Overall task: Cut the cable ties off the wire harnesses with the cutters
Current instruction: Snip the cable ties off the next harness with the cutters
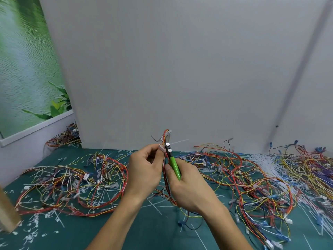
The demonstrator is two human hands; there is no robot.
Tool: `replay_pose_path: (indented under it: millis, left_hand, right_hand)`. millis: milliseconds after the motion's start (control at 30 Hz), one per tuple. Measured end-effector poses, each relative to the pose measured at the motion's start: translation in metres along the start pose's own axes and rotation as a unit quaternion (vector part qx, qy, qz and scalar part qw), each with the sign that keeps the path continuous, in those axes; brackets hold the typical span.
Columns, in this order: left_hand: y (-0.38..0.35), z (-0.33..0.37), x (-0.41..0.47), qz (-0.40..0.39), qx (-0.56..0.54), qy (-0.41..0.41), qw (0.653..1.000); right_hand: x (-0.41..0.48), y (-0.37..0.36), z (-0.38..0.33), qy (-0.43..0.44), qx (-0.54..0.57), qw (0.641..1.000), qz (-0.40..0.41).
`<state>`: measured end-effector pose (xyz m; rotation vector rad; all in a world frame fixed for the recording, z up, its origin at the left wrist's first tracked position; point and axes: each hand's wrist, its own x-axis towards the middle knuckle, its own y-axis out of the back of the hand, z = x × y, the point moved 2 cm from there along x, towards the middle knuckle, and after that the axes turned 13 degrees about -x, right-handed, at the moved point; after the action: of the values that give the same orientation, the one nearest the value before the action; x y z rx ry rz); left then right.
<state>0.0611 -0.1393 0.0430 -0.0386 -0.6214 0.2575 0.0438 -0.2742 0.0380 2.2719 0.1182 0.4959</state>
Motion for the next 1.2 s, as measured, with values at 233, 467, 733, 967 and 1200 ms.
replay_pose_path:
  millis: [233,467,733,967,1200]
  left_hand:
    - [-0.003,0.001,0.001,-0.002,-0.047,0.005,0.999]
    - [-0.001,-0.003,0.006,0.036,-0.155,0.079,0.984]
    - [-0.002,0.002,0.006,-0.013,-0.348,0.222,0.911]
    - [0.002,0.002,0.009,-0.021,-0.371,0.200,0.907]
    - [0.002,0.003,0.009,-0.032,-0.389,0.206,0.898]
  right_hand:
    - [-0.002,0.007,-0.003,0.000,-0.005,1.000,-0.001]
    - [-0.003,0.010,-0.007,-0.011,0.038,0.999,-0.012]
    - [-0.003,0.014,-0.004,-0.011,0.067,0.997,-0.035]
    - [-0.002,0.012,-0.004,-0.016,0.085,0.995,-0.054]
    - [-0.003,0.015,-0.003,-0.005,0.096,0.995,-0.039]
